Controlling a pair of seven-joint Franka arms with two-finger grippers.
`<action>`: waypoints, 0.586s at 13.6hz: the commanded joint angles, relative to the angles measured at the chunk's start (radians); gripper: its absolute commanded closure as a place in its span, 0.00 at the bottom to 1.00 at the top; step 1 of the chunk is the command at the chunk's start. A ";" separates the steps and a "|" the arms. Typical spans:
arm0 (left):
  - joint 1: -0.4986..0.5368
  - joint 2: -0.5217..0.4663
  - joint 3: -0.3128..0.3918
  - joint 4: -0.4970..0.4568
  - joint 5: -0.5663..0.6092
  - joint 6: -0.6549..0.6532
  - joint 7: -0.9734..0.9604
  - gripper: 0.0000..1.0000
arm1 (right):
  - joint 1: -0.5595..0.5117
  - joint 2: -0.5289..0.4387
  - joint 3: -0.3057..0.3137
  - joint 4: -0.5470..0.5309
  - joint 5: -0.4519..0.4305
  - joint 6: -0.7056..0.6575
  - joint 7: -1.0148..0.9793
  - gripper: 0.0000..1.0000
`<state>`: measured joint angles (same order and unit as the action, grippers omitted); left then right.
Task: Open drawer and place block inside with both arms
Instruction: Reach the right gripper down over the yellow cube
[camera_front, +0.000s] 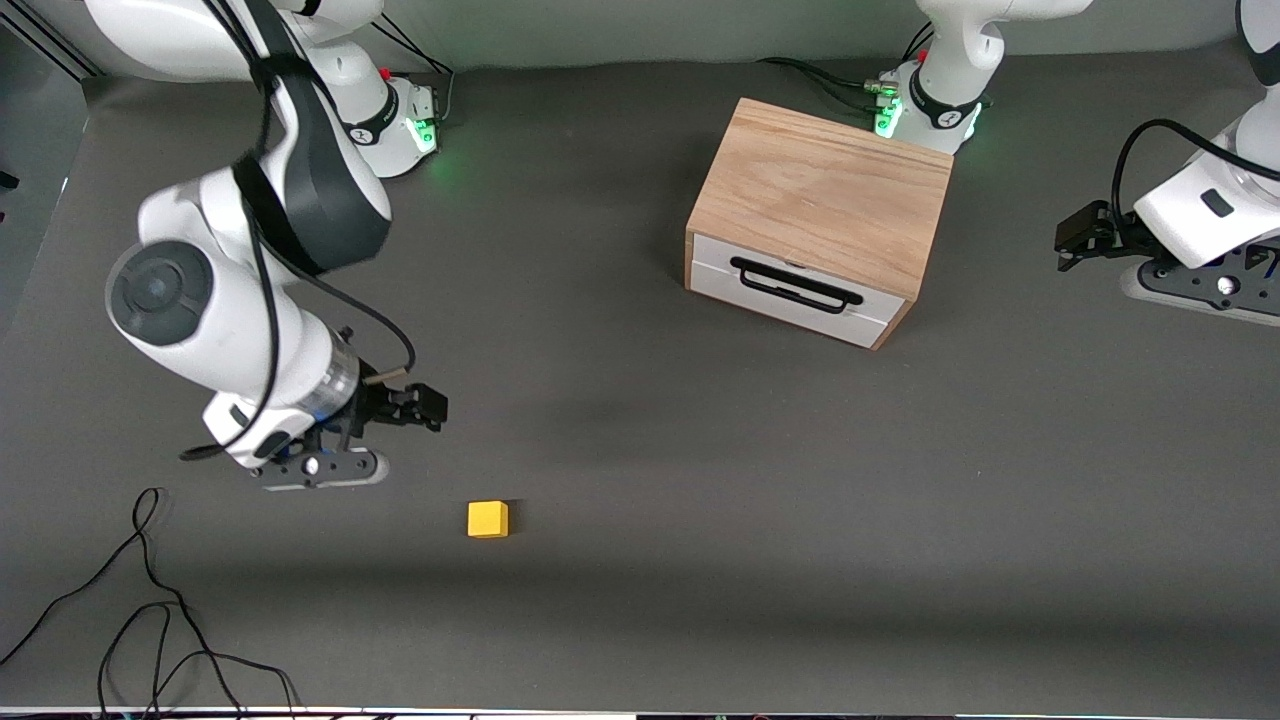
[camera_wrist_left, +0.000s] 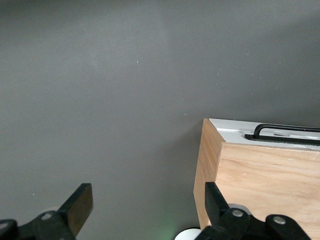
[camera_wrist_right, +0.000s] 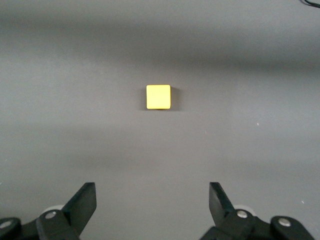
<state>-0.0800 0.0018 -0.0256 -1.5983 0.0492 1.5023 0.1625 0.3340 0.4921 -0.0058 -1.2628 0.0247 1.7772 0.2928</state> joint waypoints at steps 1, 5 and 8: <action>-0.001 -0.002 0.003 0.005 -0.002 -0.011 0.008 0.00 | 0.003 0.038 -0.003 -0.033 0.003 0.074 0.011 0.00; -0.007 0.001 0.003 0.005 -0.003 -0.013 -0.001 0.00 | 0.003 0.144 -0.003 -0.035 0.004 0.192 0.009 0.00; -0.010 0.004 0.003 0.006 -0.008 -0.016 -0.003 0.00 | 0.007 0.229 -0.003 -0.036 0.003 0.313 0.012 0.00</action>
<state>-0.0810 0.0035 -0.0273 -1.5986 0.0489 1.5020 0.1625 0.3346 0.6773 -0.0057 -1.3112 0.0248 2.0315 0.2928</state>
